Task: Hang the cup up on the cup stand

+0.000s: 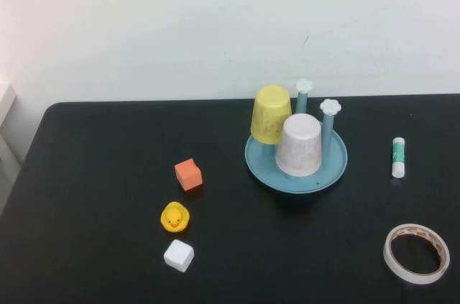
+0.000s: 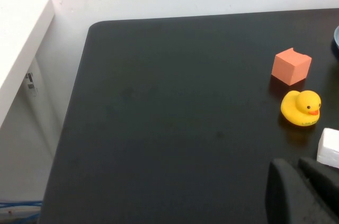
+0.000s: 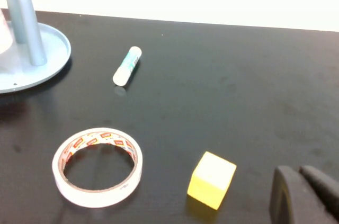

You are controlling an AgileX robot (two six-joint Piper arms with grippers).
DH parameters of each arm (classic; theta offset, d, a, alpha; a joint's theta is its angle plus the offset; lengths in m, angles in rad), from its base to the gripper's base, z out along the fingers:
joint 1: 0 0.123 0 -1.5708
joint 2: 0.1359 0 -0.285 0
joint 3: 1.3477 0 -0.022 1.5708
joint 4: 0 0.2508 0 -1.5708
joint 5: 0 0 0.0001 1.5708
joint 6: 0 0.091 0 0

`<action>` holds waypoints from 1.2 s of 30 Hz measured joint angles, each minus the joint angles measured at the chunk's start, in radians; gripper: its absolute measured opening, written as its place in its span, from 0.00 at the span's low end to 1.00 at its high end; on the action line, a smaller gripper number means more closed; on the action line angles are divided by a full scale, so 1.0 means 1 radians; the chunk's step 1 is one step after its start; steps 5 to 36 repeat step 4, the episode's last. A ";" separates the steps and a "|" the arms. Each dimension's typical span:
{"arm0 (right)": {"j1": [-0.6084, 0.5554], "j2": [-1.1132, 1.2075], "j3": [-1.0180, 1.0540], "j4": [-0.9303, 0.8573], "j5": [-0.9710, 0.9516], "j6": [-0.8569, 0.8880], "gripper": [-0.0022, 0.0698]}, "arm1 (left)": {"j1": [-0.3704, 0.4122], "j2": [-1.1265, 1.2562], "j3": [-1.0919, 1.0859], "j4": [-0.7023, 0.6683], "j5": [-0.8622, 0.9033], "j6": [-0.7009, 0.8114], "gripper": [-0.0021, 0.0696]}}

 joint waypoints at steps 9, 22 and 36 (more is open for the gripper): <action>0.000 0.000 0.000 0.000 0.000 0.000 0.03 | 0.000 0.000 0.000 0.000 0.000 0.000 0.03; 0.000 0.000 0.000 0.000 0.000 0.000 0.03 | 0.000 0.000 0.000 0.000 0.000 0.000 0.03; 0.000 0.000 0.000 0.000 0.000 0.000 0.03 | 0.000 0.000 0.000 0.000 0.000 0.000 0.03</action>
